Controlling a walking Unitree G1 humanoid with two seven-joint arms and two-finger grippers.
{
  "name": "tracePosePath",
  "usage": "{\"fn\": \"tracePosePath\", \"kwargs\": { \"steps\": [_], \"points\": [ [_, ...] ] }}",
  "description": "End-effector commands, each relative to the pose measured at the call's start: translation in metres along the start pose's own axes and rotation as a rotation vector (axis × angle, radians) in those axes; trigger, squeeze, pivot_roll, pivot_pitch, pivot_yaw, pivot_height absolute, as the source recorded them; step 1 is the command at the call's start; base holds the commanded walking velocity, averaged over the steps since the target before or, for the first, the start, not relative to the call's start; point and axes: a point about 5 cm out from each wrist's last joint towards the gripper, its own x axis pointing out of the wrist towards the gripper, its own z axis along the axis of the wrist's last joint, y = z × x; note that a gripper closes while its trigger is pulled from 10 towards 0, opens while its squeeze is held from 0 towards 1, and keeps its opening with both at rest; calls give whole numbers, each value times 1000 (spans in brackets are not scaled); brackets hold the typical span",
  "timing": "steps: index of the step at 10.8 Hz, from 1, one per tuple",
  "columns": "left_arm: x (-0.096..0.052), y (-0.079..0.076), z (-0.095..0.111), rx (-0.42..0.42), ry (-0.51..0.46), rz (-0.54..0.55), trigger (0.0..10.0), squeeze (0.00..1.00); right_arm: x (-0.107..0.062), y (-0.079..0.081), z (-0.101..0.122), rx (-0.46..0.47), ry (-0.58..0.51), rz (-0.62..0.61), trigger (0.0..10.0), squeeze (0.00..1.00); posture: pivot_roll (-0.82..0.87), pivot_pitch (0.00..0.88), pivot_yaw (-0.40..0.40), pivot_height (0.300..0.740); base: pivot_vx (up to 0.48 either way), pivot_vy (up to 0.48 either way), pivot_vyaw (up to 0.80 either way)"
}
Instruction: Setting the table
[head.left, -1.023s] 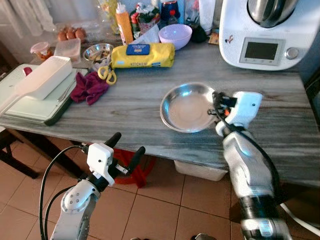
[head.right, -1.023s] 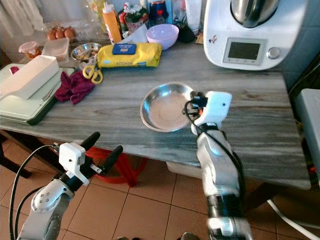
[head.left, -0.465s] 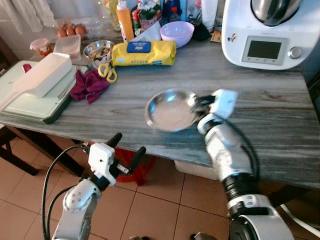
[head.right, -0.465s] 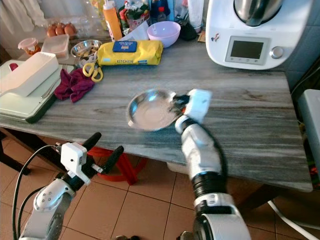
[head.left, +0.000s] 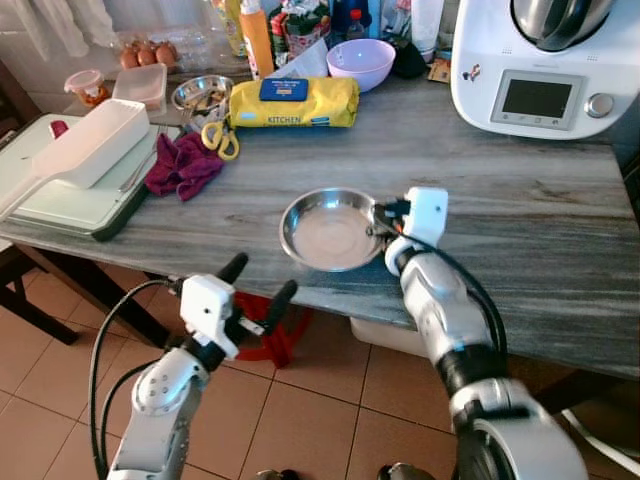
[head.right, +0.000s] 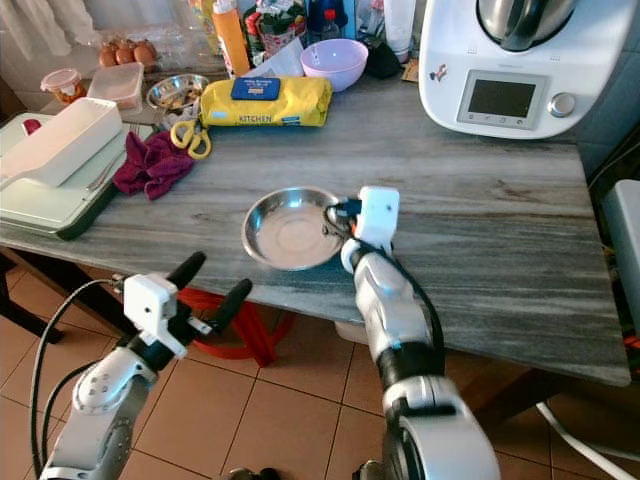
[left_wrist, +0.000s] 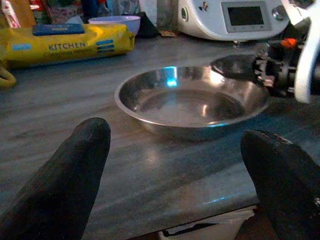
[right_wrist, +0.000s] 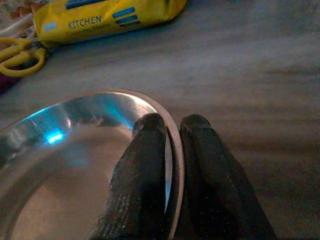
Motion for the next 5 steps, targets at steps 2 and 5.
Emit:
{"fn": "tracePosePath", "kwargs": {
  "steps": [2,5],
  "points": [
    [2,1,5,19,2,-1,10000,0,4,8,-1,-1,10,7,10000,1000,-70,150,79,740,0,0,0],
    [3,1,6,17,-1,7,10000,0,3,10,-6,6,8,31,10000,1000,-70,152,80,740,0,0,0]
  ]
}}
